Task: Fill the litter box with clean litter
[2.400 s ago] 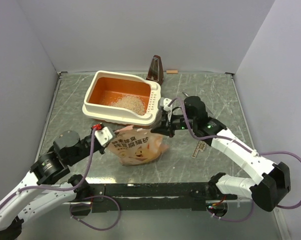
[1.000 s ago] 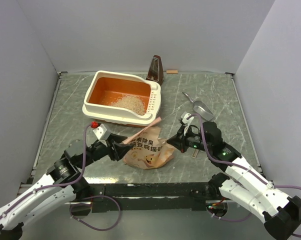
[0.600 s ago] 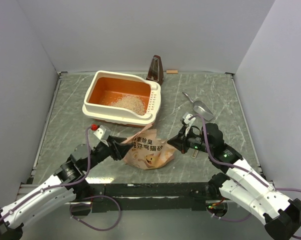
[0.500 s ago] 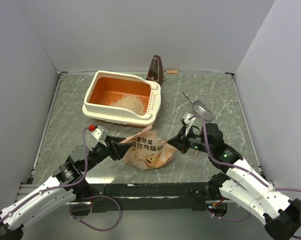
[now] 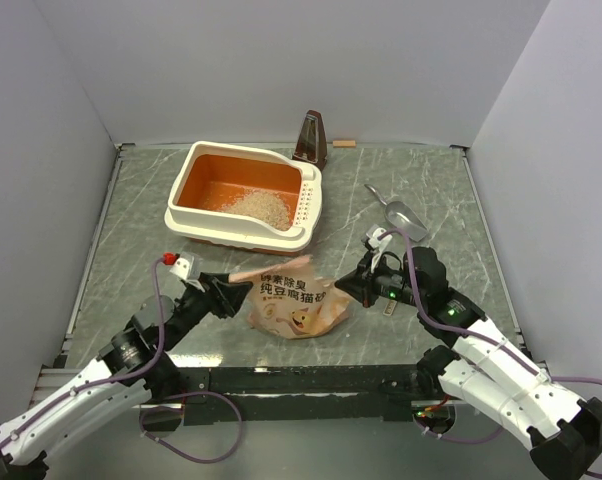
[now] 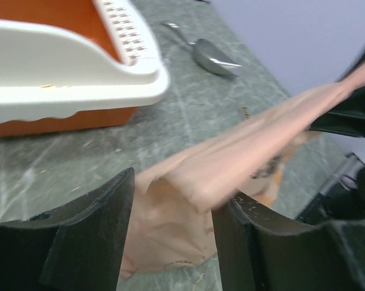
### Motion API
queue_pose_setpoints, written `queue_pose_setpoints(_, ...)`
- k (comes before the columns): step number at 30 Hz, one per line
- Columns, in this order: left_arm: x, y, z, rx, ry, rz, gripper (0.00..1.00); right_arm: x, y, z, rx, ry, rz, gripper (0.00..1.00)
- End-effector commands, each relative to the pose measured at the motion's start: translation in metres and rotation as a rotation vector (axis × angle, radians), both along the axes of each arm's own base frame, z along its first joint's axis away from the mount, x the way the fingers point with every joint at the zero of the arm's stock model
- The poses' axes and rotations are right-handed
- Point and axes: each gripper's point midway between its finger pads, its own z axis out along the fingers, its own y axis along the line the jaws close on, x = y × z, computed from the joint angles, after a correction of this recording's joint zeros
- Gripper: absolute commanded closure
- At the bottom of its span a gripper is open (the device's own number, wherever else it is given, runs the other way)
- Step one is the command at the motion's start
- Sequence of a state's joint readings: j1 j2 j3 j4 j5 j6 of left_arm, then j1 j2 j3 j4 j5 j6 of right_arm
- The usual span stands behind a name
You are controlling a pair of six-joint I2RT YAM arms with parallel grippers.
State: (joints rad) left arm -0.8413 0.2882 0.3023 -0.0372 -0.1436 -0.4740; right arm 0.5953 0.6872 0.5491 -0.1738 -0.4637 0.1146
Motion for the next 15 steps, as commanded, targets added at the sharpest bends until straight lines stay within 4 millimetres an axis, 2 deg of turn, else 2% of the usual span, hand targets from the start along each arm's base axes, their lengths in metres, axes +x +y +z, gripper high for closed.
queue_pose_setpoints(1,0.014,0.025,-0.005,0.038,0.060,0.175,0.42,0.003,0.000,0.024,0.049,-0.078,-0.019,1.00)
queue_pose_setpoints(5,0.018,0.041,0.010,0.028,0.037,0.255,0.42,0.003,0.000,0.023,0.052,-0.081,-0.021,1.00)
queue_pose_setpoints(8,0.017,0.043,0.020,0.021,0.008,0.251,0.40,0.001,0.001,0.024,0.057,-0.080,-0.013,1.00)
queue_pose_setpoints(11,0.015,0.029,0.018,0.021,0.008,0.189,0.39,0.001,0.003,0.025,0.064,-0.078,-0.004,1.00)
queue_pose_setpoints(13,0.011,0.014,0.007,0.041,0.023,0.115,0.39,0.000,0.004,0.025,0.067,-0.075,0.005,1.00)
queue_pose_setpoints(14,0.011,0.007,0.013,0.014,0.004,0.086,0.39,0.000,0.004,0.025,0.069,-0.074,0.007,1.00)
queue_pose_setpoints(15,0.010,0.001,0.007,0.012,0.009,0.063,0.39,-0.001,0.005,0.025,0.071,-0.074,0.010,1.00)
